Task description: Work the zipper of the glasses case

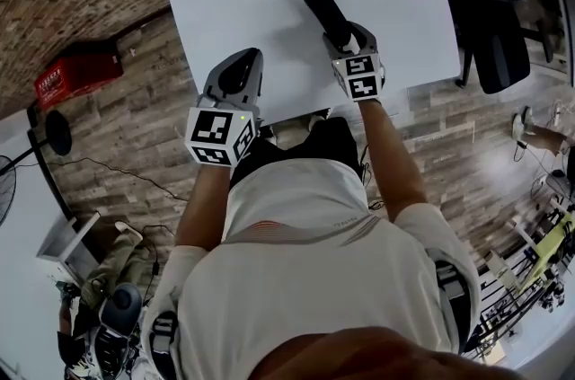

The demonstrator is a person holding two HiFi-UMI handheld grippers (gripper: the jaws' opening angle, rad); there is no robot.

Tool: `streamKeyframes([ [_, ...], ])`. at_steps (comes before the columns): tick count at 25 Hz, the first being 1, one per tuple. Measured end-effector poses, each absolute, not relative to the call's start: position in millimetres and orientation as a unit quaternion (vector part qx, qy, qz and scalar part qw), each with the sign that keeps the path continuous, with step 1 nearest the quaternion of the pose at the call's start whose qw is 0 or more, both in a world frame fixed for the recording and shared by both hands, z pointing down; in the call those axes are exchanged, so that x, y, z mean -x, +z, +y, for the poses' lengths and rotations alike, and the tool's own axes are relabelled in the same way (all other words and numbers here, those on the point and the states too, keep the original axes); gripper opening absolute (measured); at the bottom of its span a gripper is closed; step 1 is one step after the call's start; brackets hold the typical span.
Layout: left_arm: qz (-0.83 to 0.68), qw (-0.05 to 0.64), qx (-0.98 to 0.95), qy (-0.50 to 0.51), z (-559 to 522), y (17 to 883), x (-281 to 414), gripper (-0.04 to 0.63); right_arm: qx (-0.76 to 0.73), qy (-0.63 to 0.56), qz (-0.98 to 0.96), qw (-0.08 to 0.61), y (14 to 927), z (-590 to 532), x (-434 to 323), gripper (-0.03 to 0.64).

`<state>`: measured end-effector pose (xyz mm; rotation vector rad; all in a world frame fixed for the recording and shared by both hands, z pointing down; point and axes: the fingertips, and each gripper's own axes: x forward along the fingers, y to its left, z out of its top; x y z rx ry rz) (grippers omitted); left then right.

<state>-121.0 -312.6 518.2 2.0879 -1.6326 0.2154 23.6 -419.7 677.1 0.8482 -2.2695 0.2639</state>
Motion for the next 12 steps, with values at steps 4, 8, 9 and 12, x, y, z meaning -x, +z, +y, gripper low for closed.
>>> streamKeyframes([
  [4,-0.587,0.224,-0.775,0.069,-317.0,505.6,119.1,0.023,-0.338,0.099,-0.88,0.318,644.3,-418.5,-27.4,0.31],
  [8,-0.573,0.2,-0.793,0.053,-321.7,485.4,119.3,0.023,-0.363,0.091,-0.886,0.274,593.3,-414.9,-34.6,0.31],
  [9,-0.57,0.196,-0.796,0.05,-321.0,480.0,120.0,0.023,-0.368,0.09,-0.887,0.262,579.7,-411.1,-35.7,0.31],
  [12,-0.558,0.185,-0.808,0.038,-316.4,462.4,121.0,0.023,-0.38,0.09,-0.893,0.222,535.8,-396.2,-38.8,0.31],
])
